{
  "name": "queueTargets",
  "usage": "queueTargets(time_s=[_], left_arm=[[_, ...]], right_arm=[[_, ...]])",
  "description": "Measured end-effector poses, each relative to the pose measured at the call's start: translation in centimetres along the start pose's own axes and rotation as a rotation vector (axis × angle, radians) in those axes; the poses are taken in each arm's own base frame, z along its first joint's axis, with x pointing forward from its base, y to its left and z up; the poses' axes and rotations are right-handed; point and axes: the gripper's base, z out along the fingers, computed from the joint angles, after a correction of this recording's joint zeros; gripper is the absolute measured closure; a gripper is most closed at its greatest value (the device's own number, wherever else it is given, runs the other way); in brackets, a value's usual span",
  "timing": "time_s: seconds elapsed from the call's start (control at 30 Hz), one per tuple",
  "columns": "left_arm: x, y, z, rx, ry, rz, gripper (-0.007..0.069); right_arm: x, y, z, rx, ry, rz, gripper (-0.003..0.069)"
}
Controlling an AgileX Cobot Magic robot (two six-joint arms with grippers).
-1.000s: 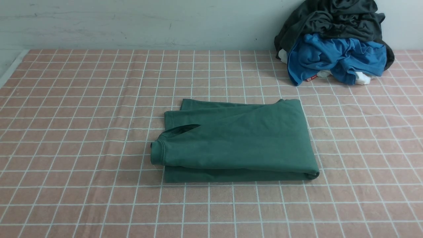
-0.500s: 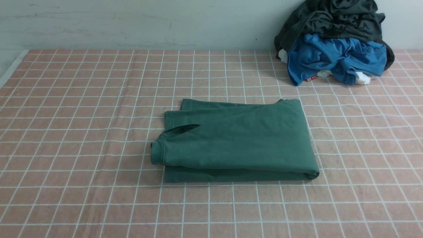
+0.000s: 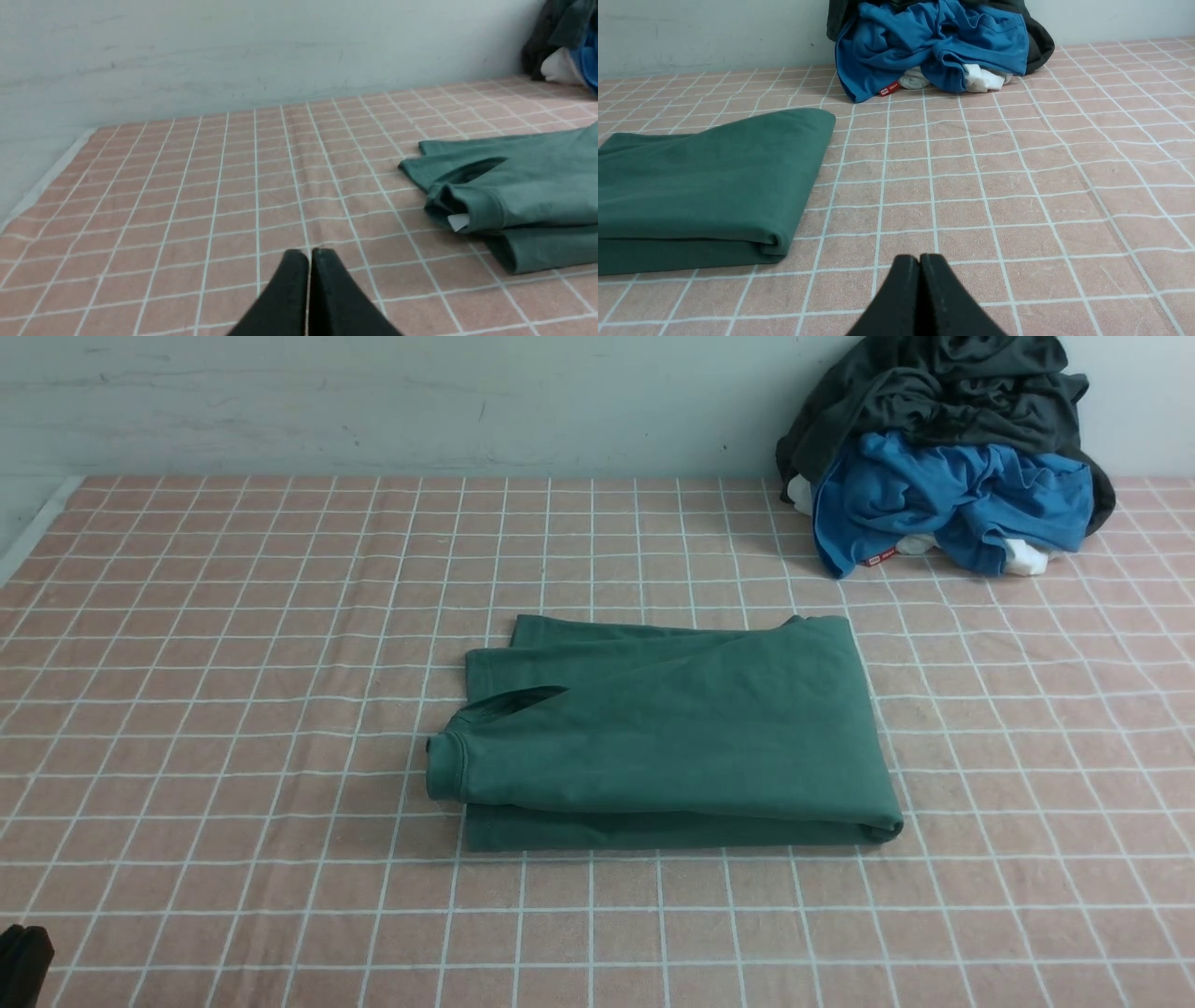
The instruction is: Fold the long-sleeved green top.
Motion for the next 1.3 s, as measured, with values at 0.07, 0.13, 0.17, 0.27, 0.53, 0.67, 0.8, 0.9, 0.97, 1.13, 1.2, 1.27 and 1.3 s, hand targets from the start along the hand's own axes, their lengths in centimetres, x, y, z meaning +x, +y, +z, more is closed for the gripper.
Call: queueTargets(time_s=[0.07,0.13,0.17,0.27,0.53,0.67,0.8,0.9,0.97,1.13,1.2,1.27,1.3], left_arm=[[0.2,0.2,0.0,-0.035,0.011,-0.008,0.0627],[0.5,0.2,0.0,-0.044,0.045,-0.011,0.0627],[0.6,0.2,0.0,-0.042,0.064,-0.012,0.0627],[1.4,0.1,-0.1,-0.034,0.145,-0.02,0.0627],[1.4,0.1,-0.2,-0.028,0.168,-0.034,0.0627],[1.4,0.1,-0.2,-0.028,0.168,-0.034,0.0627],[1.4,0.1,-0.2,-0.028,0.169,-0.034,0.0627],[1.4,0.1,-0.2,-0.027,0.171,-0.035,0.0627],[1.4,0.1,-0.2,-0.027,0.17,-0.035,0.0627],[1.4,0.1,-0.2,-0.027,0.17,-0.035,0.0627],[1.4,0.1,-0.2,-0.027,0.17,-0.035,0.0627],[1.4,0.1,-0.2,-0.027,0.17,-0.035,0.0627],[1.4,0.1,-0.2,-0.027,0.17,-0.035,0.0627]], right_arm=[[0.0,0.0,0.0,0.0,0.0,0.0,0.0673],[0.0,0.0,0.0,0.0,0.0,0.0,0.0673],[0.0,0.0,0.0,0.0,0.0,0.0,0.0673],[0.0,0.0,0.0,0.0,0.0,0.0,0.0673],[0.0,0.0,0.0,0.0,0.0,0.0,0.0673],[0.0,0.0,0.0,0.0,0.0,0.0,0.0673],[0.0,0.0,0.0,0.0,0.0,0.0,0.0673],[0.0,0.0,0.0,0.0,0.0,0.0,0.0673],[0.0,0.0,0.0,0.0,0.0,0.0,0.0673],[0.0,0.0,0.0,0.0,0.0,0.0,0.0673],[0.0,0.0,0.0,0.0,0.0,0.0,0.0673],[0.0,0.0,0.0,0.0,0.0,0.0,0.0673],[0.0,0.0,0.0,0.0,0.0,0.0,0.0673]])
